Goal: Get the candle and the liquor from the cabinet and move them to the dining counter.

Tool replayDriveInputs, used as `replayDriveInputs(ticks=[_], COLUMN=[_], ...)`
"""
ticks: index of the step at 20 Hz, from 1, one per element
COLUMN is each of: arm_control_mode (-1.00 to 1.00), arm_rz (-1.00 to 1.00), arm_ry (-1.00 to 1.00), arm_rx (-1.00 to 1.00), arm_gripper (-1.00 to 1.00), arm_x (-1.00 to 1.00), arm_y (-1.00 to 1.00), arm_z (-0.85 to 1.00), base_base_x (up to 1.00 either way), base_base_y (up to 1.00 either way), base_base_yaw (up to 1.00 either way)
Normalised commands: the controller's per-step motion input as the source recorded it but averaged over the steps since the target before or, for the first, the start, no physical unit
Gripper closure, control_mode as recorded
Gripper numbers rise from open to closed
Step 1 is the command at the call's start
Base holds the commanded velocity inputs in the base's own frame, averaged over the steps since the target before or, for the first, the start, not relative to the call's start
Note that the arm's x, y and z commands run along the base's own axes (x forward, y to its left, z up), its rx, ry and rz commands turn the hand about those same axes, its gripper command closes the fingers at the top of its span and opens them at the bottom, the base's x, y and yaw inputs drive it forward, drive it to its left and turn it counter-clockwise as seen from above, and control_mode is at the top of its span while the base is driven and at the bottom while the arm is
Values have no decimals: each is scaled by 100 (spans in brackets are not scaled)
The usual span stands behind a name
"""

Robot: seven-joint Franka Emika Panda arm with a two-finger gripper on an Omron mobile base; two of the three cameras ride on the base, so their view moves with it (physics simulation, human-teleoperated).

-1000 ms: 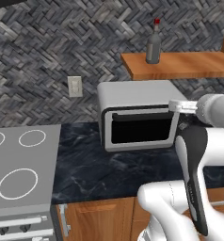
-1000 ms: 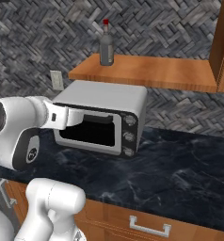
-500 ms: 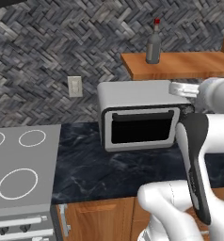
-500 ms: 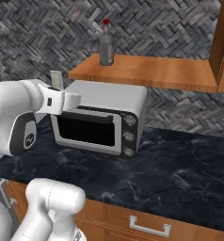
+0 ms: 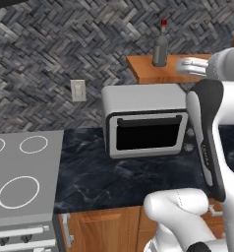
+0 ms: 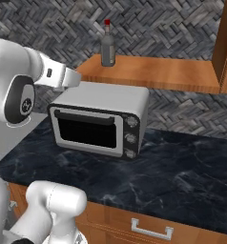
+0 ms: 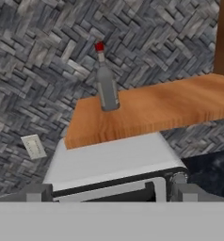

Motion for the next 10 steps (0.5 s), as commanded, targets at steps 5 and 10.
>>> replayDriveInputs(ticks=[5, 10], arm_control_mode=[-100, -100], arm_rz=[0, 0], arm_ry=[-6, -4], arm_rx=[0, 0], arm_gripper=[-100, -100], arm_x=[31, 35], arm_y=[-4, -12], arm_z=[24, 8], base_base_x=[0, 0], base_base_y=[0, 0], base_base_yaw=[0, 0])
